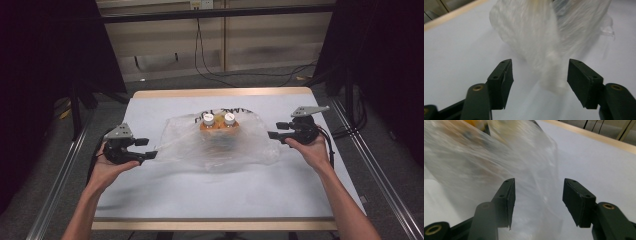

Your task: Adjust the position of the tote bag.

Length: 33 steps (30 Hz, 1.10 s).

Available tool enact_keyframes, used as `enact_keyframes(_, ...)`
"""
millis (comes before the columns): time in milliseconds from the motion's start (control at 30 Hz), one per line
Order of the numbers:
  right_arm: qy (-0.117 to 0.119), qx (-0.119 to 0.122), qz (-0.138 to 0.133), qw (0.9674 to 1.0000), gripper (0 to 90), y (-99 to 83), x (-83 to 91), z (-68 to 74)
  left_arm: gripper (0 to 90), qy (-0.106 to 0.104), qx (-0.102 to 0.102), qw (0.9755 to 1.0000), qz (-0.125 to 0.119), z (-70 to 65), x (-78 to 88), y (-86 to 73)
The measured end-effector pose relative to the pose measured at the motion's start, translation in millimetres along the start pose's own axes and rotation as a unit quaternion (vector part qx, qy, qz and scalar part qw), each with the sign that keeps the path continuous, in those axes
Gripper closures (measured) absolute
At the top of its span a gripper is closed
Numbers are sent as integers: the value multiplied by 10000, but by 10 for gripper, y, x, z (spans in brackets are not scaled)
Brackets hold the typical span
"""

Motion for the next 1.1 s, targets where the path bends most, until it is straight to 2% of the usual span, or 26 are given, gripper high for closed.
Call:
enact_keyframes(100,95,55,-110,9999,494,95,-11,75,357,54,26,9995,-316,-19,58,101)
enact_keyframes(133,152,57,-138,9998,524,123,-26,104,397,28,15,9993,-363,-35,57,129)
enact_keyframes(200,221,106,-174,9995,546,177,-71,157,538,-100,-56,9992,-373,-74,-4,181)
enact_keyframes(233,267,99,-206,9994,596,211,-102,185,593,-200,16,9990,-398,-106,-73,213)
enact_keyframes(300,383,127,-248,9989,654,280,-173,240,702,-274,-75,9991,-316,-144,-239,271)
enact_keyframes(333,427,157,-254,9986,682,314,-213,267,713,-296,-108,9992,-239,-152,-327,301)
enact_keyframes(467,679,311,-200,9970,799,431,-372,407,732,-469,5,9986,-259,-132,-658,477)
enact_keyframes(533,792,382,-155,9960,852,470,-455,471,745,-516,-2,9985,-183,-127,-805,537)
enact_keyframes(600,842,419,-24,9956,892,470,-551,512,760,-603,-21,9981,-122,-137,-930,567)
enact_keyframes(700,858,460,217,9950,900,404,-683,550,816,-739,-63,9972,-35,-171,-1071,564)
enact_keyframes(733,810,485,292,9951,900,371,-719,543,826,-754,-81,9971,-15,-177,-1115,551)
enact_keyframes(933,882,419,628,9932,900,174,-884,533,837,-767,-37,9967,260,-171,-1325,429)
enact_keyframes(1000,844,454,767,9924,900,115,-941,534,827,-618,-141,9970,440,-142,-1398,354)
enact_keyframes(1033,826,451,802,9923,900,91,-967,531,826,-578,-103,9971,489,-133,-1438,317)
enact_keyframes(1100,859,416,885,9915,900,35,-1004,524,826,-388,-237,9964,715,-75,-1491,235)
Point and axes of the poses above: each handheld gripper's, and its own axes: x roughly backward along the jaws, y roughly out of its top, z roughly to its left, the point moved 8 cm from there along -x, roughly forward along the jaws, and after that the axes turned 8 degrees about -z, right-handed, at the moved point
